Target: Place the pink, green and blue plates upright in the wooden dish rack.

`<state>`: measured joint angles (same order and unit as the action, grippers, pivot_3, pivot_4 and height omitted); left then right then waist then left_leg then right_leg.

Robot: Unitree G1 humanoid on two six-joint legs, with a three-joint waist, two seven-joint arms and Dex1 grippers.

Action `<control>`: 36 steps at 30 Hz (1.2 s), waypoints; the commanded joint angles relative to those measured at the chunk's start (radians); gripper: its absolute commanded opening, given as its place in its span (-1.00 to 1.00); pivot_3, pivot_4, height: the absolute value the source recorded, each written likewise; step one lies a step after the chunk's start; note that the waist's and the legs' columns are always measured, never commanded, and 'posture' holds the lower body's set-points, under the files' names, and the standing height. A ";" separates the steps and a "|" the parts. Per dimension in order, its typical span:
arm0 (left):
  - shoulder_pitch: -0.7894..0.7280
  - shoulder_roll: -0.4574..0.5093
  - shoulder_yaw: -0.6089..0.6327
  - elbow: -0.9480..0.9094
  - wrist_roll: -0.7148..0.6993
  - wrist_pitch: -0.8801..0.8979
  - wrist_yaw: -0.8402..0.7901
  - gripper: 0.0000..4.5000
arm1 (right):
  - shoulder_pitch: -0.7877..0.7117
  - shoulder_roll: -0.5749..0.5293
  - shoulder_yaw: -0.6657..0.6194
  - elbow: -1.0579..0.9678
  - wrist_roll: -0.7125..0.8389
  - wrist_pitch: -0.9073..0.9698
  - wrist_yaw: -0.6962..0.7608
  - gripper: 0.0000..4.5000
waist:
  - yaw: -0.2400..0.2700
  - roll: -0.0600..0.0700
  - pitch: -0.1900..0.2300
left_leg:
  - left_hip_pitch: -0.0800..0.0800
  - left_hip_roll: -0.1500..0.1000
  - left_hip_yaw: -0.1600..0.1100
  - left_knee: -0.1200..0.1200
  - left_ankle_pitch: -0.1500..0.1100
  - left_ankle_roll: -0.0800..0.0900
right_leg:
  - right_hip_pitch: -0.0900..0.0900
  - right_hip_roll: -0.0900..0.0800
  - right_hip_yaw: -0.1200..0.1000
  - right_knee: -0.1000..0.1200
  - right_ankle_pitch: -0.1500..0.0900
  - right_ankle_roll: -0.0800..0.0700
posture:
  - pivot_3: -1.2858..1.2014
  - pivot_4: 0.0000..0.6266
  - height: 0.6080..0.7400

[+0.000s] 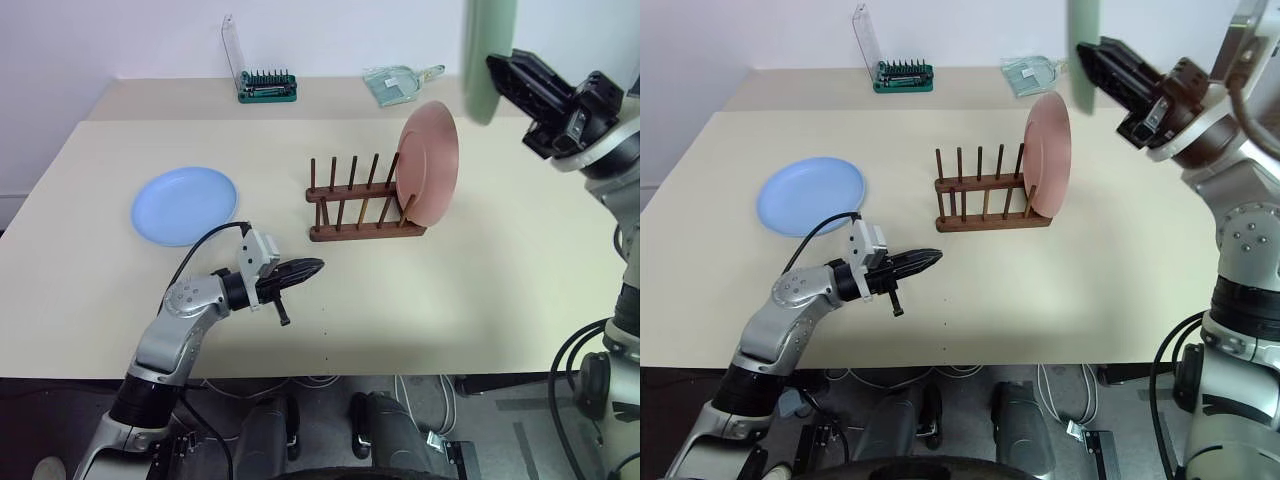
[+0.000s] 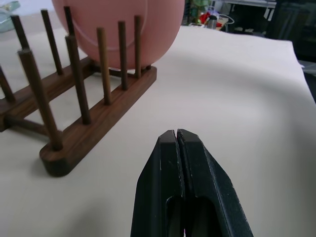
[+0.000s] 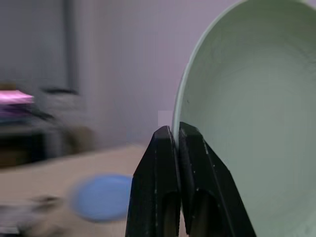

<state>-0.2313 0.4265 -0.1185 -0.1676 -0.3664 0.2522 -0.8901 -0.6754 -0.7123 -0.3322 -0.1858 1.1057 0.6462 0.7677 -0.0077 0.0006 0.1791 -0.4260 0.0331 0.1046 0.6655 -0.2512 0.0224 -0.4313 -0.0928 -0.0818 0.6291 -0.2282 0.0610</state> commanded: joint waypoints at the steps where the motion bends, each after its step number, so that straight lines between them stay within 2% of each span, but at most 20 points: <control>1: 0.012 0.006 0.029 -0.040 -0.023 -0.012 0.000 -1.00 | -0.005 0.031 -0.028 -0.048 0.179 0.104 -0.058 -0.99 | -0.002 0.000 0.000 | 0.000 0.000 0.000 0.000 0.000 0.000 | 0.000 0.000 0.000 0.000 0.000 0.000 | 0.03 -0.52 1.00; 7: 0.040 0.024 0.060 -0.052 -0.052 -0.018 -0.019 -1.00 | 0.004 0.127 0.018 -0.046 0.299 0.195 -0.193 -0.99 | -0.003 0.000 0.000 | 0.000 0.000 0.000 0.000 0.000 0.000 | 0.000 -0.001 0.000 0.000 0.000 0.000 | 0.03 -0.52 1.00; 13: 0.054 0.040 0.075 -0.053 -0.060 -0.023 -0.033 -1.00 | -0.008 0.190 0.066 -0.013 0.258 0.211 -0.275 -0.99 | -0.003 0.000 0.000 | -0.001 0.000 0.000 0.000 0.000 0.000 | -0.001 -0.001 0.000 0.000 0.000 0.000 | 0.03 -0.52 1.00; 25: 0.051 0.029 0.062 -0.053 -0.048 -0.023 -0.024 -1.00 | -0.048 0.249 0.106 0.103 0.152 0.199 -0.271 -0.99 | -0.004 0.000 0.000 | -0.001 -0.001 0.000 0.000 0.000 0.000 | -0.001 0.000 0.000 0.000 0.000 0.000 | 0.03 -0.52 1.00; 36: 0.047 0.028 0.062 -0.068 -0.050 -0.008 -0.014 -1.00 | -0.072 0.252 0.069 0.155 0.106 0.193 -0.236 -0.99 | -0.003 0.000 0.000 | -0.002 -0.001 0.000 0.000 0.000 0.000 | -0.001 0.001 0.000 0.000 0.000 0.000 | 0.03 -0.52 1.00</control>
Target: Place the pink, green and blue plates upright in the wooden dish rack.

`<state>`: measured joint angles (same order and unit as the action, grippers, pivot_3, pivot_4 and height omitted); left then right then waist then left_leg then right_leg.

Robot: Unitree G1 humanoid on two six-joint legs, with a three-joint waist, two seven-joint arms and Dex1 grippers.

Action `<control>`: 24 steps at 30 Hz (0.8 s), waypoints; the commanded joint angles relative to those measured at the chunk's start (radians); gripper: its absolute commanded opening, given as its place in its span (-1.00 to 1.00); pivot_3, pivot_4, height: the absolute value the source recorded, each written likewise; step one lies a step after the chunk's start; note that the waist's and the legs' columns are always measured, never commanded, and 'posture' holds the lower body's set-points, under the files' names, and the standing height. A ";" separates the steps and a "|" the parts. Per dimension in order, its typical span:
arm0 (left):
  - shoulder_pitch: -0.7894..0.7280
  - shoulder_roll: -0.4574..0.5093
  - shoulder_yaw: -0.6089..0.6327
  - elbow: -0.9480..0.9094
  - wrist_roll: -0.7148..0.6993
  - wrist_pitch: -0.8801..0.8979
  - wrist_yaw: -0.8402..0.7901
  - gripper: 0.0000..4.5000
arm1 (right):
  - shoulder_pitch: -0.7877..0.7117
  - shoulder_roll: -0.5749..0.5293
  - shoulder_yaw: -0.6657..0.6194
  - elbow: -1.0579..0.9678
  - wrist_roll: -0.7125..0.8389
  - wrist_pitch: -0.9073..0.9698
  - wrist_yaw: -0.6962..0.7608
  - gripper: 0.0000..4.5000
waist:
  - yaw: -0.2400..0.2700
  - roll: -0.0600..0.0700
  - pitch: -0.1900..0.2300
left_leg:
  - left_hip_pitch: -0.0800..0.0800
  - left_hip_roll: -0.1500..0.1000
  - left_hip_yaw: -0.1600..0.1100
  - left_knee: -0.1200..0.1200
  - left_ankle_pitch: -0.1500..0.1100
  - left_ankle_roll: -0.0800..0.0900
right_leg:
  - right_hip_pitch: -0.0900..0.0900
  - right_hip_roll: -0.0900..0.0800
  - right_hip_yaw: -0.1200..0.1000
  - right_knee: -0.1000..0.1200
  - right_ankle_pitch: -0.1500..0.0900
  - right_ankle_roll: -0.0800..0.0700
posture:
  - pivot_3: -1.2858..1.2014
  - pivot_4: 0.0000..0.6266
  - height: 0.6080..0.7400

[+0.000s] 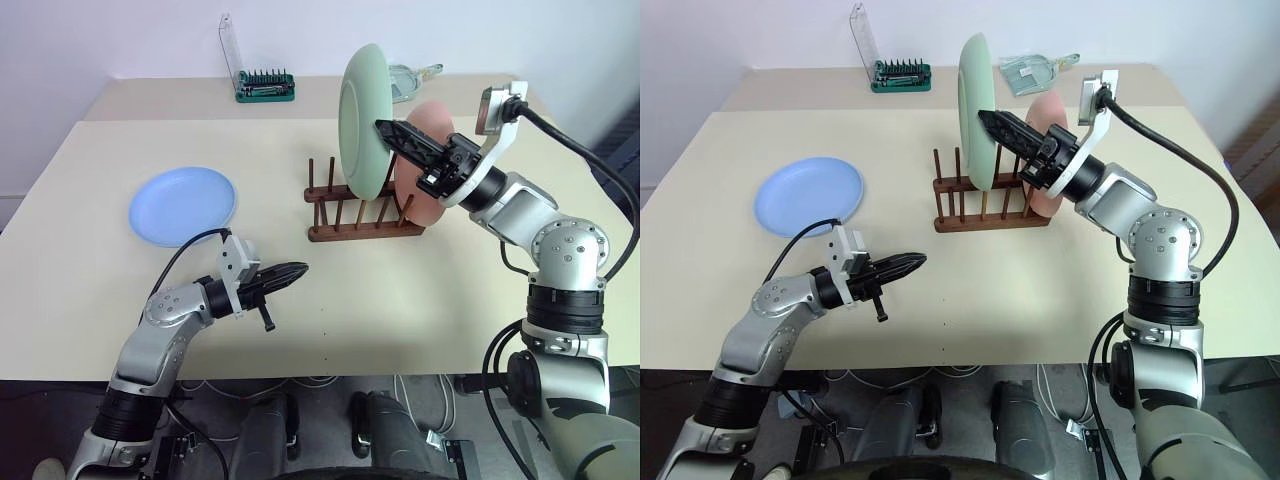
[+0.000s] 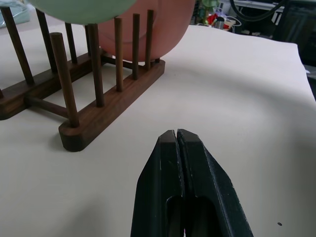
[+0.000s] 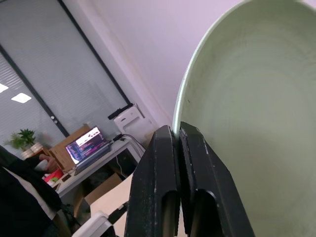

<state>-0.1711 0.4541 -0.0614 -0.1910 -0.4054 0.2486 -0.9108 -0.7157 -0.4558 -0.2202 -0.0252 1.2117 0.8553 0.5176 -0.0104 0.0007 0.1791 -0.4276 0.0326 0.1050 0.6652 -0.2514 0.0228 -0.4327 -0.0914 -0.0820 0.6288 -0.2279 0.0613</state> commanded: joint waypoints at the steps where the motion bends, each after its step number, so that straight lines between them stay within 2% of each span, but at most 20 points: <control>1: -0.015 0.000 0.005 -0.047 -0.012 -0.001 0.008 -1.00 | -0.035 -0.005 -0.047 -0.005 0.001 -0.015 0.016 -0.99 | 0.000 0.000 0.000 | 0.000 0.000 0.000 0.000 0.000 0.000 | 0.000 0.000 0.000 0.000 0.000 0.000 | 0.03 -0.52 1.00; 11: -0.024 -0.001 0.003 -0.050 -0.015 0.009 0.011 -1.00 | -0.055 -0.014 -0.081 0.019 -0.021 -0.011 0.036 -0.99 | 0.000 0.000 0.000 | 0.000 0.000 0.000 0.000 0.000 0.000 | 0.000 -0.001 0.000 0.000 0.000 0.000 | 0.03 -0.52 1.00; 24: -0.033 -0.009 -0.002 -0.040 -0.010 0.003 0.018 -1.00 | 0.003 0.018 -0.074 0.051 -0.058 0.010 0.037 -0.99 | -0.001 0.000 0.000 | 0.000 0.000 0.000 0.000 0.000 0.000 | -0.001 -0.001 0.000 0.000 0.000 0.000 | 0.03 -0.52 1.00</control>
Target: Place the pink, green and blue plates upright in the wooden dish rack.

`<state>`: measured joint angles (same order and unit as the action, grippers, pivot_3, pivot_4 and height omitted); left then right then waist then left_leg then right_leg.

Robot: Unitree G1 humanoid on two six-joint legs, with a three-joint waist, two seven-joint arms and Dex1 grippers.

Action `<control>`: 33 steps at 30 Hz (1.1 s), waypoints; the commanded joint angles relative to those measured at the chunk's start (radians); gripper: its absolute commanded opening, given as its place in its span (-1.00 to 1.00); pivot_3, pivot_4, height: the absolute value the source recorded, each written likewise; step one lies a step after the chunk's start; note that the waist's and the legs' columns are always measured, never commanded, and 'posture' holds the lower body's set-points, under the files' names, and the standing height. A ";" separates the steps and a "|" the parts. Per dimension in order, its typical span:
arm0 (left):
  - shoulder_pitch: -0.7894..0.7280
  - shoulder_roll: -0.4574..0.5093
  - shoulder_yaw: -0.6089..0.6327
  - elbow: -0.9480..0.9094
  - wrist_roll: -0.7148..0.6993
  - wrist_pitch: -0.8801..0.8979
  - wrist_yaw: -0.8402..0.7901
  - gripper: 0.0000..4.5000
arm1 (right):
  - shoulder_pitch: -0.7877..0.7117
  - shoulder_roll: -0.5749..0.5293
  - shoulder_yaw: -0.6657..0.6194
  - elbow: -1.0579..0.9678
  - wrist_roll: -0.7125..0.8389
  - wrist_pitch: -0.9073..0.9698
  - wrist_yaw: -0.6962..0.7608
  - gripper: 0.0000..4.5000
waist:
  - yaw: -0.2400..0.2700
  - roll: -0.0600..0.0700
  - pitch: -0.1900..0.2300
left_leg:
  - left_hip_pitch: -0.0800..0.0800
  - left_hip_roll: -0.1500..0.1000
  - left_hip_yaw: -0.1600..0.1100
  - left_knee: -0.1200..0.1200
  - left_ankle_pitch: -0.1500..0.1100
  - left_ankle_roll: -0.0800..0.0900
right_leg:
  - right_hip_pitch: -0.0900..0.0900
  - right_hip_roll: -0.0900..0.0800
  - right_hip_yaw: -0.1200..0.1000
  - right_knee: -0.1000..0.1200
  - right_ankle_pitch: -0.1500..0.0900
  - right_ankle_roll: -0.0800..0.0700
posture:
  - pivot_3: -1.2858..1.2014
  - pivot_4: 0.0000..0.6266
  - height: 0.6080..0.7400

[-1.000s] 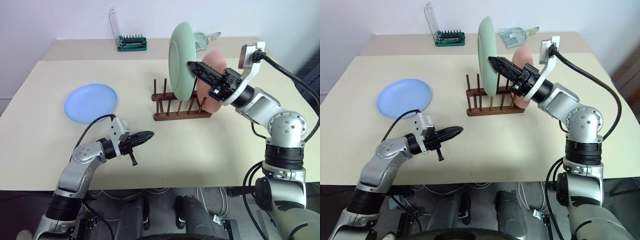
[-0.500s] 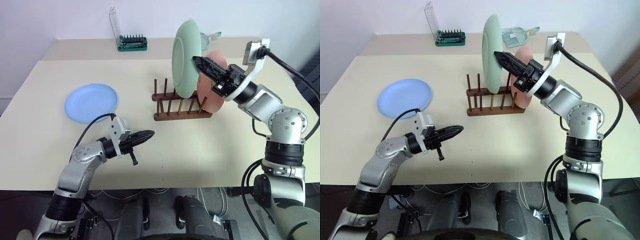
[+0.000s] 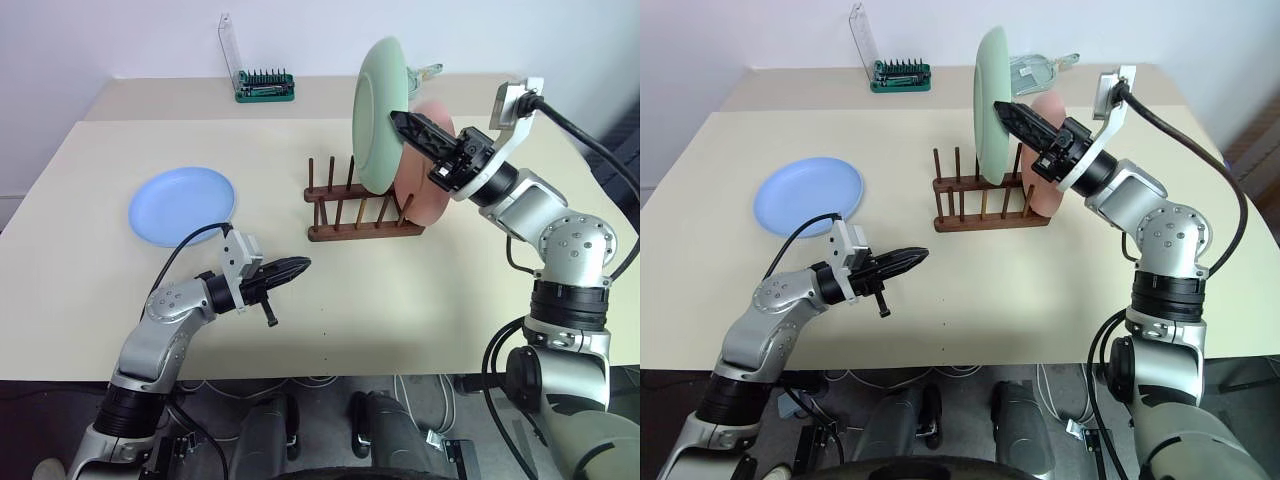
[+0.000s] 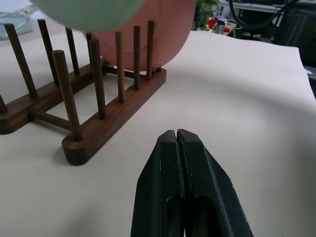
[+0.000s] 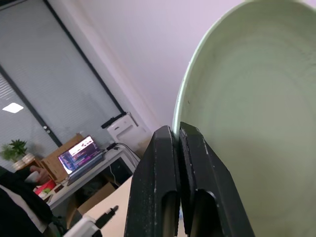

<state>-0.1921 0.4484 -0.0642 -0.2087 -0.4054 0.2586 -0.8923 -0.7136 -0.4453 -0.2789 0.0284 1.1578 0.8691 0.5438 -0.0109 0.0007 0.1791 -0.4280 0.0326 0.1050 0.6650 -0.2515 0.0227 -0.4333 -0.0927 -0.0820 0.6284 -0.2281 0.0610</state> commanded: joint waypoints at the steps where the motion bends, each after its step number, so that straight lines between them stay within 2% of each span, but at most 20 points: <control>1: -0.012 -0.003 0.001 -0.022 -0.010 -0.007 0.000 -1.00 | 0.004 0.009 -0.015 -0.001 -0.008 -0.004 0.012 -0.99 | 0.000 0.000 0.000 | 0.000 0.000 0.000 0.000 0.000 0.000 | 0.000 0.000 0.000 0.000 0.000 0.000 | 0.03 -0.52 1.00; 8: -0.012 -0.003 0.001 -0.015 -0.008 -0.016 -0.005 -1.00 | 0.020 0.014 -0.021 0.022 -0.021 0.005 0.015 -0.99 | 0.000 0.000 0.000 | 0.000 0.000 0.000 0.000 0.000 0.000 | 0.000 0.000 0.000 0.000 0.000 0.000 | 0.03 -0.52 1.00; 11: -0.012 -0.004 0.001 -0.012 -0.007 -0.019 -0.007 -1.00 | 0.022 0.017 -0.022 0.017 -0.021 0.010 0.015 -0.56 | 0.000 0.000 0.000 | 0.000 0.000 0.000 0.000 0.000 0.000 | -0.001 0.000 0.000 0.000 0.000 0.000 | 0.03 -0.52 1.00; 18: -0.007 -0.007 -0.002 -0.006 -0.003 -0.030 -0.009 -1.00 | 0.017 0.016 -0.029 0.005 -0.034 0.000 0.017 0.98 | 0.000 0.000 0.000 | 0.000 0.000 0.000 0.000 0.000 0.000 | -0.001 0.000 0.000 0.000 0.000 0.000 | 0.03 -0.52 1.00; 25: -0.003 -0.007 -0.001 -0.009 -0.005 -0.029 -0.009 -1.00 | -0.008 -0.009 -0.028 -0.076 -0.038 -0.014 0.023 0.98 | 0.000 0.000 0.000 | -0.001 0.000 0.000 -0.001 0.000 0.000 | -0.001 0.000 0.000 0.000 0.000 0.000 | 0.03 -0.52 1.00; 33: -0.012 -0.013 0.018 -0.006 -0.011 -0.028 0.007 -1.00 | -0.064 -0.075 0.008 -0.189 -0.121 -0.050 0.038 0.98 | 0.000 0.000 0.000 | -0.004 0.000 0.000 -0.001 0.000 0.000 | -0.004 0.000 0.000 0.000 0.000 0.000 | 0.03 -0.52 1.00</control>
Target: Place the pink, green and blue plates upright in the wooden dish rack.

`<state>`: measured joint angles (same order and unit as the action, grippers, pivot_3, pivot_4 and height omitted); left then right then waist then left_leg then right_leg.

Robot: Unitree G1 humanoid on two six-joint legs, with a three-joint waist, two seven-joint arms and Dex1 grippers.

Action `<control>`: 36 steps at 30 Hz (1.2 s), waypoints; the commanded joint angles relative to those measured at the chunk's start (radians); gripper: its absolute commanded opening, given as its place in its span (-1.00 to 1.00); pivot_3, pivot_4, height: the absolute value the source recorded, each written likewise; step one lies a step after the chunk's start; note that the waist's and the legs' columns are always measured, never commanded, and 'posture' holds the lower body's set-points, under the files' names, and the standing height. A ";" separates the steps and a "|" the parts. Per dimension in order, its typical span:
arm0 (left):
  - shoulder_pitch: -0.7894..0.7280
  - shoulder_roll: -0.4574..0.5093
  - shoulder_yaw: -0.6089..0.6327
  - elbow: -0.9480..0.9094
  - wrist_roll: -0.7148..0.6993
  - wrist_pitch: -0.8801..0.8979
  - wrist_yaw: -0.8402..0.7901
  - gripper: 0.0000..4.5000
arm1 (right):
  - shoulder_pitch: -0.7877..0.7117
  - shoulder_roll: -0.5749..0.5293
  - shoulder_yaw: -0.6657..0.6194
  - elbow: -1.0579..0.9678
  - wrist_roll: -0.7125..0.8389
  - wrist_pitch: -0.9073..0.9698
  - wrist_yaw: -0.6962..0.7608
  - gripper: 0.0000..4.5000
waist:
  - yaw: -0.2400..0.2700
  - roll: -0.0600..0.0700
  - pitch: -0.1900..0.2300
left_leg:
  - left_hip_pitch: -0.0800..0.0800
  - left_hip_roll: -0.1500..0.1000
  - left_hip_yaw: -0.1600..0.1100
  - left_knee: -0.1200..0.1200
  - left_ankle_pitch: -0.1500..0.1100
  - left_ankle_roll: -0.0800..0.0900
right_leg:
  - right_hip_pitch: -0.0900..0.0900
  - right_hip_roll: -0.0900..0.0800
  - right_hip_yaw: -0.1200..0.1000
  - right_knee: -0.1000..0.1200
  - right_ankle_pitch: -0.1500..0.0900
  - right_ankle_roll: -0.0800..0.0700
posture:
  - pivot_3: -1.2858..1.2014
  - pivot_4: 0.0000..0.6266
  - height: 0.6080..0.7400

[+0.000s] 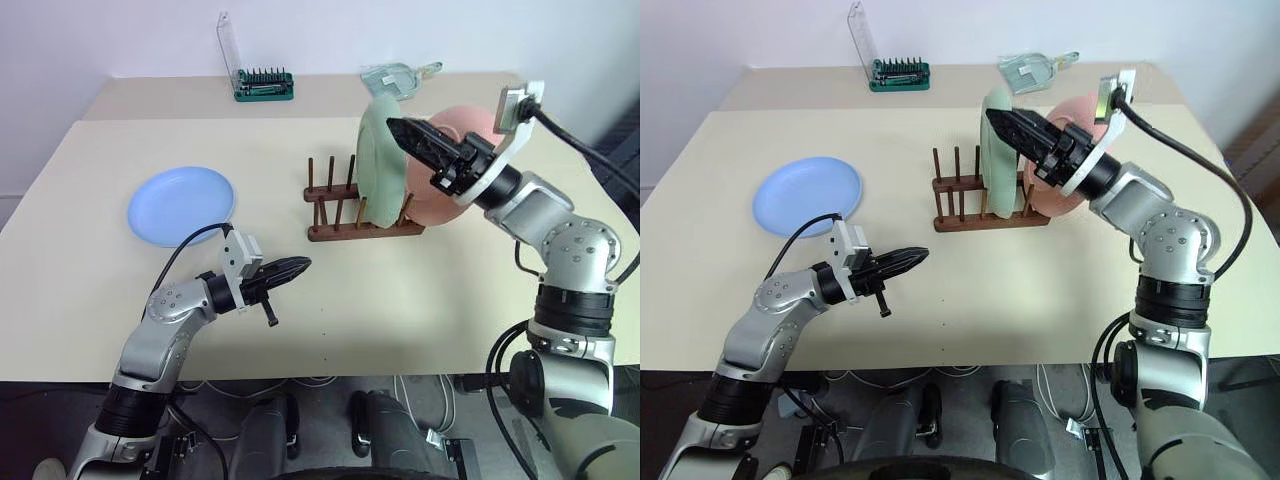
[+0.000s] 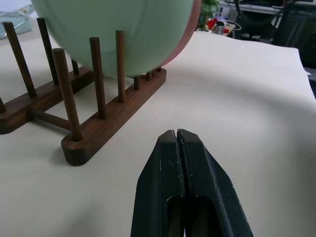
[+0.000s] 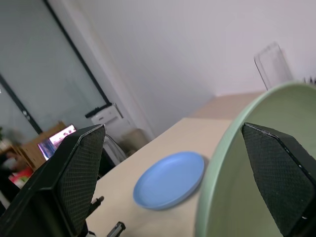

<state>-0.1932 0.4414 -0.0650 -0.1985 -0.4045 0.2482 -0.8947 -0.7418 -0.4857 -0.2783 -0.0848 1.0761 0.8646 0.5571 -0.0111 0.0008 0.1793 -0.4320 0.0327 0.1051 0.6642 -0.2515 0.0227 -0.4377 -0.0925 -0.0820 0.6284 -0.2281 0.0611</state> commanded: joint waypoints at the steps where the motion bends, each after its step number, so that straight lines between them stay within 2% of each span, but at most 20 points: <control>1: -0.016 -0.011 0.036 -0.015 -0.032 -0.002 0.021 -1.00 | -0.036 -0.051 0.019 -0.088 -0.068 -0.061 0.041 0.98 | 0.000 0.000 0.000 | -0.001 0.000 0.000 0.000 0.000 0.000 | -0.001 0.000 0.000 0.000 0.000 0.000 | 0.03 -0.52 1.00; 4: -0.014 -0.022 0.110 -0.034 -0.106 0.023 0.047 -0.63 | -0.034 -0.085 0.030 -0.100 -0.096 -0.072 0.079 1.00 | 0.000 0.000 0.000 | -0.003 0.000 0.000 0.000 0.000 0.000 | -0.002 0.000 0.000 0.000 0.000 0.001 | 0.03 -0.52 1.00; 10: 0.005 -0.003 0.103 -0.046 -0.092 0.026 0.049 0.68 | -0.001 -0.063 0.038 -0.029 -0.146 -0.106 0.110 1.00 | 0.000 0.000 0.000 | -0.003 0.000 0.000 0.000 0.000 0.000 | -0.002 0.002 0.000 0.000 0.002 0.003 | 0.03 -0.52 1.00; 14: 0.007 -0.009 0.094 -0.062 -0.093 0.031 0.061 0.68 | 0.000 -0.040 0.037 0.018 -0.180 -0.132 0.111 1.00 | 0.001 0.000 0.000 | -0.003 0.000 0.000 0.001 0.000 0.000 | -0.002 0.002 0.000 0.000 0.002 0.003 | 0.03 -0.52 1.00; 36: -0.007 -0.005 0.067 -0.056 -0.080 0.037 0.062 0.68 | 0.022 -0.029 0.032 0.010 -0.197 -0.135 0.122 1.00 | 0.000 0.000 0.000 | -0.003 0.000 0.000 0.001 0.000 0.000 | -0.002 0.003 0.000 0.000 0.002 0.003 | 0.03 -0.52 1.00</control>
<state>-0.1911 0.4314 0.0035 -0.2201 -0.4817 0.2934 -0.8283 -0.7148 -0.5181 -0.2250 -0.0504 0.8761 0.7487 0.6734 -0.0107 0.0004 0.1795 -0.4351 0.0326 0.1052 0.6647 -0.2514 0.0228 -0.4401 -0.0897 -0.0821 0.6287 -0.2264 0.0639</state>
